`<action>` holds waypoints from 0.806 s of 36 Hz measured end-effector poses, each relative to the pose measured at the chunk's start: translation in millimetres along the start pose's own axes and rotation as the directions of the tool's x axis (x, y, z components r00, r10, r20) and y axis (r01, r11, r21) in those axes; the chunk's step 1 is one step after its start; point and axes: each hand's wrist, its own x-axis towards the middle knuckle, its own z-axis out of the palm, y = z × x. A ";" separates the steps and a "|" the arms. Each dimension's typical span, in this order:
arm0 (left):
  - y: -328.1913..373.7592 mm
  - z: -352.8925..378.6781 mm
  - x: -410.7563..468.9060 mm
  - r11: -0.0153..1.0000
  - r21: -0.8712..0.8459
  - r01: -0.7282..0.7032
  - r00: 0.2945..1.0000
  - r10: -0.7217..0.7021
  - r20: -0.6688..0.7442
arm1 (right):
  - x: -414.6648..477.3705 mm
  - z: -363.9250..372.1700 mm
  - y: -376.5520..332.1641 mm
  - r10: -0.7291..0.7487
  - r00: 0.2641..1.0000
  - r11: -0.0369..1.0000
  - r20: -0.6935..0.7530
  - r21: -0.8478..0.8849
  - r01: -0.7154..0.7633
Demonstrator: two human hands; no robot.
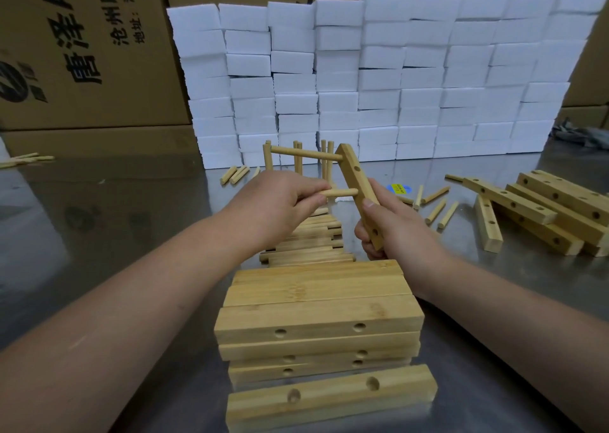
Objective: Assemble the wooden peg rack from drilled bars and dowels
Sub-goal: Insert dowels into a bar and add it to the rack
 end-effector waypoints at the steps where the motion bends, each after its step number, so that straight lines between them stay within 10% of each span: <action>1: 0.2 -0.1 0.0 1.000 -0.006 -0.003 1.000 0.003 -0.007 | -0.2 0.0 -0.2 -0.007 1.000 1.000 -0.003 -0.006 0.007; 29: 3.6 4.3 7.7 0.792 -0.491 0.362 0.931 -0.336 0.145 | -4.2 2.4 -3.9 -0.057 0.998 0.995 -0.024 -0.085 0.055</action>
